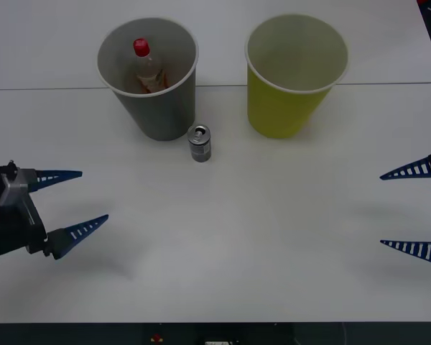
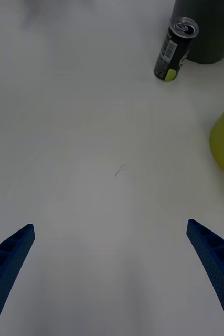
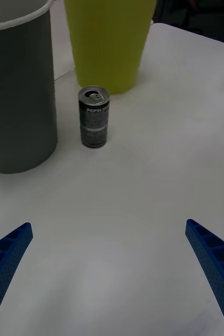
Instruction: Put the can into the green bin and the plastic bottle into the gray bin
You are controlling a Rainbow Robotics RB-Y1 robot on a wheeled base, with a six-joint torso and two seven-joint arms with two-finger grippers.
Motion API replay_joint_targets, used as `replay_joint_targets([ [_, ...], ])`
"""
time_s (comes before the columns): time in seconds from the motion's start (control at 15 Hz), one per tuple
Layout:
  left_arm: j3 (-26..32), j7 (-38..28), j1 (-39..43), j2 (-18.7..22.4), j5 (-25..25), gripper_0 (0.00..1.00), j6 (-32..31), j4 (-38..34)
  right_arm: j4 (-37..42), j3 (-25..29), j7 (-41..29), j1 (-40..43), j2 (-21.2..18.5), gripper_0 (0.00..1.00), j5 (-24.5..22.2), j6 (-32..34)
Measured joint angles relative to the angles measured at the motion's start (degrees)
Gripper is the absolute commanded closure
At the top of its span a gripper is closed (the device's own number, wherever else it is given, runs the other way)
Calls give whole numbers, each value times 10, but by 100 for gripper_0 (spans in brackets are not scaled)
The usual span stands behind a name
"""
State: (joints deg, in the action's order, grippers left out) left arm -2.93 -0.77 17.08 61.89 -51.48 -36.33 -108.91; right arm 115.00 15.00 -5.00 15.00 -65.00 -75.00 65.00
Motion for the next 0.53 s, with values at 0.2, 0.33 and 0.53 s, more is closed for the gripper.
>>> replay_joint_targets([
  [0.2, -46, -4, -9, 0, 52, 0, 49, 0, 0, 0, 0, 0, 0, 0, 0, 0],
  [0.33, -77, -3, -17, 0, 103, 0, 71, 0, 0, 0, 0, 0, 0, 0, 0, 0],
  [0.53, -113, 0, -32, -2, 158, 0, 89, 0, 0, 0, 0, 0, 0, 0, 0, 0],
])
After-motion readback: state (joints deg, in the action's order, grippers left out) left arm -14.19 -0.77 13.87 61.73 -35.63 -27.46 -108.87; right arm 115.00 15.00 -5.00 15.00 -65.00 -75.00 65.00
